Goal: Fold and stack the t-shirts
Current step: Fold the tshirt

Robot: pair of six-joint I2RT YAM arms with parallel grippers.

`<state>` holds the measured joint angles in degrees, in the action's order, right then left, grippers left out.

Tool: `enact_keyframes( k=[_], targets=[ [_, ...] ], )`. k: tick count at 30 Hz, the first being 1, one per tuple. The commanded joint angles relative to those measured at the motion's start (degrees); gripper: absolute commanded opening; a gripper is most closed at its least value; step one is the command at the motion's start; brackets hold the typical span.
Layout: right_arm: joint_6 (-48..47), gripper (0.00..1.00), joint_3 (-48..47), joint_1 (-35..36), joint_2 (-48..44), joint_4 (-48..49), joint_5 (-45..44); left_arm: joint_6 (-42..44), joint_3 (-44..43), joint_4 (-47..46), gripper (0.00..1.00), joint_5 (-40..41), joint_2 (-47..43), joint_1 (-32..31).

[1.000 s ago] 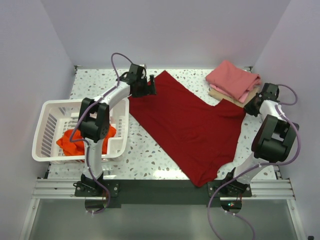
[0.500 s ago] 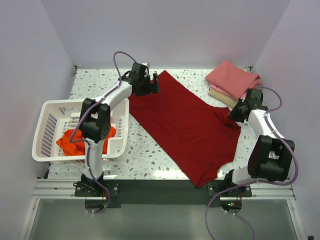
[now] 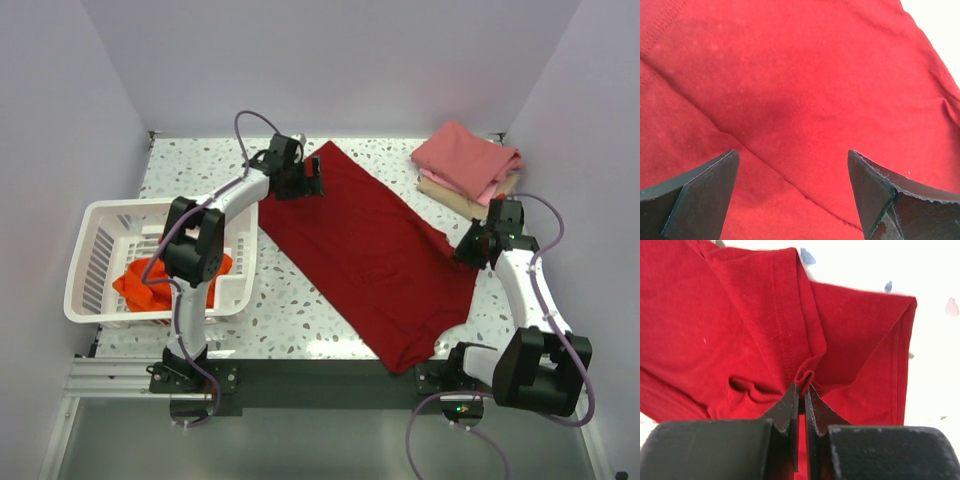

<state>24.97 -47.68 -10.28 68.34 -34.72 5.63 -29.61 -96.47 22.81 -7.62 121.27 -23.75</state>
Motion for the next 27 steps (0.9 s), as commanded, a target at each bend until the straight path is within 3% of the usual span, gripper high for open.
enact_keyframes(
  k=[1,27],
  targets=[
    [-0.9,0.0,1.4,1.0,-3.4,-3.7,1.5,-0.8,1.1,-2.6,0.94,-0.7,-4.9,-0.5],
    [2.0,0.0,6.7,6.9,-12.6,-8.9,1.9,-0.3,8.9,-4.0,0.94,-0.2,-11.6,-1.0]
  ],
)
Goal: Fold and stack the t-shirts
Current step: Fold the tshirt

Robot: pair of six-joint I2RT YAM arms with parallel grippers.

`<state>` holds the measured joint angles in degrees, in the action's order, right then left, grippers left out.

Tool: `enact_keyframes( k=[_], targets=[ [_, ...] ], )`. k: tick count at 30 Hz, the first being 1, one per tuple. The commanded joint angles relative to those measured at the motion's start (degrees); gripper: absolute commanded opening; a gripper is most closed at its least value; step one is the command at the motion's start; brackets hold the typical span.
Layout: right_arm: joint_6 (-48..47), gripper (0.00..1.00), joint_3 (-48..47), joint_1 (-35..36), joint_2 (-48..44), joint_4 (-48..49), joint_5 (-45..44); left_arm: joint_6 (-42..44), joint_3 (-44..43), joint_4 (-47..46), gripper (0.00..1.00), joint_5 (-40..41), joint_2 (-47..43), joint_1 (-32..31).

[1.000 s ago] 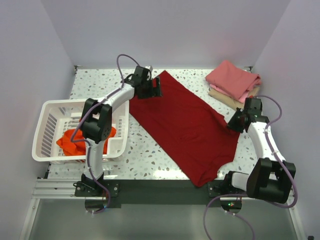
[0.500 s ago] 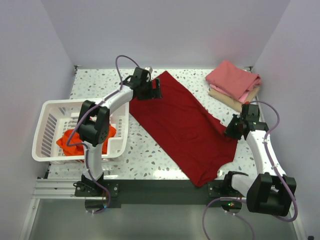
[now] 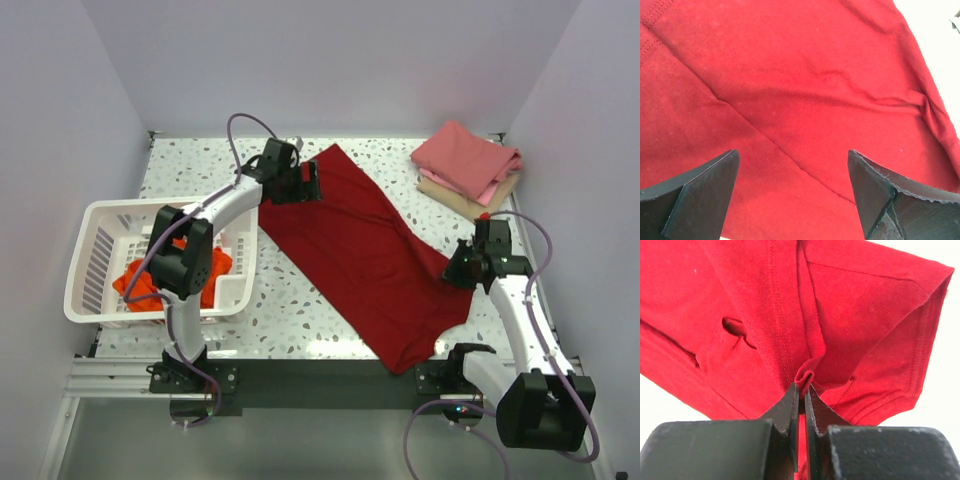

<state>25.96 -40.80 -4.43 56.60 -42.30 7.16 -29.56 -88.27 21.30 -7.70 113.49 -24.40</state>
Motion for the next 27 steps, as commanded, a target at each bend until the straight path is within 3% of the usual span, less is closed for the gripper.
enact_keyframes(
  k=[1,12,13,16,17,19,27],
  targets=[
    [1.5,0.0,-0.1,1.9,-0.9,-1.5,0.2,-0.2,1.0,-2.5,0.94,-0.1,-4.0,-0.4],
    [5.2,0.0,0.6,7.9,-1.2,-2.9,-4.1,0.6,0.7,-2.8,0.94,-0.6,-3.5,-0.4],
    [5.2,0.14,0.4,8.1,-0.8,-3.1,-4.3,0.7,0.4,-2.7,0.94,-0.7,-3.3,-0.4],
    [4.8,0.39,-2.2,8.2,0.4,-3.9,-5.7,1.3,-0.1,-2.3,0.94,-0.6,-3.0,-0.5],
    [4.8,0.54,-3.1,8.1,1.0,-4.0,-6.1,1.5,-0.5,-2.1,0.94,-0.6,-2.8,-0.4],
    [4.9,0.61,-5.6,8.2,3.2,-3.6,-6.8,1.9,-0.7,-2.1,0.95,-0.6,-2.8,-0.4],
    [8.1,0.49,-9.3,8.1,14.8,4.9,-6.5,3.3,-2.2,-0.6,0.95,-0.6,-2.2,-0.4]
  ],
)
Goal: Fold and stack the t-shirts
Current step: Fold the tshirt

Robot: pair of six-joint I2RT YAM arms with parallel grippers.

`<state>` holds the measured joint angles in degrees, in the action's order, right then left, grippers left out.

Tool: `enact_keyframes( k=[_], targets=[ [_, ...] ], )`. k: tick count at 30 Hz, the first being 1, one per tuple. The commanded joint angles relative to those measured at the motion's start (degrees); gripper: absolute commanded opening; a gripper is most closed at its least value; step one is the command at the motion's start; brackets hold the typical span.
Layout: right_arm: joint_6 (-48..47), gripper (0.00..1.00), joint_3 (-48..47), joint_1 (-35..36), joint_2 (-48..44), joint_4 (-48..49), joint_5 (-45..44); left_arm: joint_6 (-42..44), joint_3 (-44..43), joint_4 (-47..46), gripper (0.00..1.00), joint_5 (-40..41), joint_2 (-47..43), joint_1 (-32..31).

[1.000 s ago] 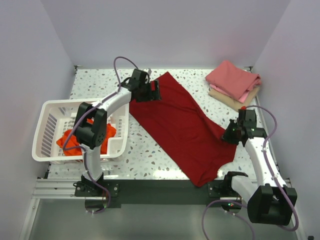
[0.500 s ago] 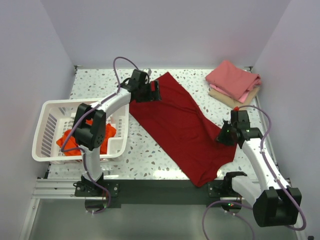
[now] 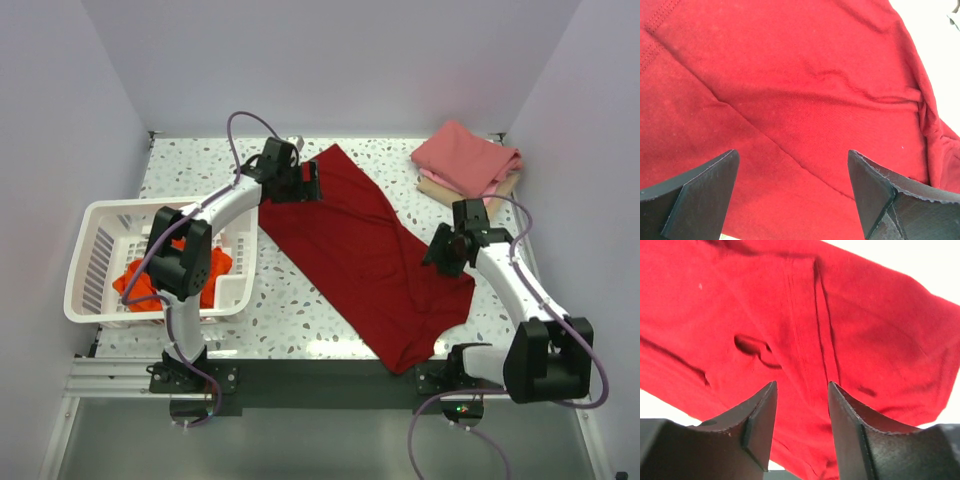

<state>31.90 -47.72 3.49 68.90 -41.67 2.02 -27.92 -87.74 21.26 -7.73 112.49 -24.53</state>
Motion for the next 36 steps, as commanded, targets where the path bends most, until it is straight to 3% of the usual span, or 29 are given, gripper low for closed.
enact_keyframes(
  k=[1,8,36],
  targets=[
    [2.7,0.48,-2.4,0.1,4.6,5.1,-1.3,1.6,-2.8,-0.3,0.95,-0.6,-1.2,-0.3],
    [3.1,0.43,-2.5,0.3,11.7,10.8,-1.8,1.9,-3.0,0.0,0.94,-0.9,-0.9,-0.3],
    [2.6,0.37,0.8,-1.6,18.5,14.4,-4.5,2.2,-4.8,1.0,0.95,-0.8,1.2,-0.2]
  ],
)
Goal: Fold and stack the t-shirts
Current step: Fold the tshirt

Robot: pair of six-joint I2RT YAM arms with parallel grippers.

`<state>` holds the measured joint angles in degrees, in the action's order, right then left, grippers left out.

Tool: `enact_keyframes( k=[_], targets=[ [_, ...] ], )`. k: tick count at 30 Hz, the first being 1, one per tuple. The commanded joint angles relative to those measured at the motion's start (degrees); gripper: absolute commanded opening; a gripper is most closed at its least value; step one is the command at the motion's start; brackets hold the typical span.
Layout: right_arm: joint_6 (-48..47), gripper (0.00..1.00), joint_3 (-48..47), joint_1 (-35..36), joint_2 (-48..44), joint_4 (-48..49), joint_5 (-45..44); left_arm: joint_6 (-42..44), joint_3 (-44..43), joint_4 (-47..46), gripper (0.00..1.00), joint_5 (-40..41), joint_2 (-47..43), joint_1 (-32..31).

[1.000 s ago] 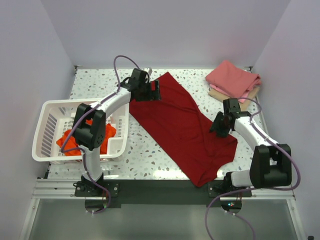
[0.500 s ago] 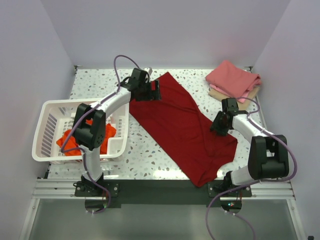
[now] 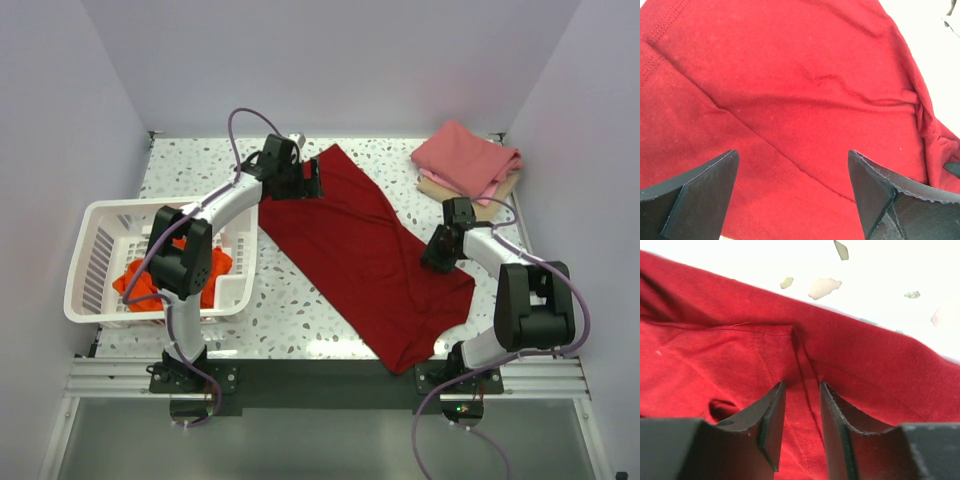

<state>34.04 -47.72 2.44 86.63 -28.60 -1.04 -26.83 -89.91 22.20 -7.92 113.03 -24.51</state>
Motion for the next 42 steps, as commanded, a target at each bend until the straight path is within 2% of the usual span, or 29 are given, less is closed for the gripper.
enact_keyframes(
  k=[1,6,9,12,19,31,42],
  targets=[
    [0.5,0.36,1.0,-0.6,0.8,1.4,-1.5,1.1,-2.6,0.0,0.95,-0.6,0.6,-0.3],
    [0.9,0.3,1.1,-0.8,0.6,1.4,-1.5,1.2,-3.0,0.2,0.95,-0.5,0.9,-0.2],
    [1.1,0.22,0.8,-0.9,0.6,1.2,-1.3,1.3,-3.1,0.3,0.95,-0.6,1.0,-0.2],
    [1.1,0.19,0.0,-0.9,0.1,0.7,-1.2,1.3,-3.2,0.3,0.95,-0.6,0.9,-0.2],
    [0.9,0.0,-0.9,-0.9,0.0,1.2,-0.7,1.5,-3.2,0.4,0.95,-0.8,0.8,-0.2],
    [0.3,0.0,-2.9,0.9,-5.3,0.8,3.1,1.3,-1.8,0.1,0.95,-0.7,-0.1,-0.2],
    [0.5,0.0,-3.0,9.1,-6.3,0.8,6.8,0.7,1.0,-0.9,0.95,-0.8,-1.8,-0.2]
  ],
)
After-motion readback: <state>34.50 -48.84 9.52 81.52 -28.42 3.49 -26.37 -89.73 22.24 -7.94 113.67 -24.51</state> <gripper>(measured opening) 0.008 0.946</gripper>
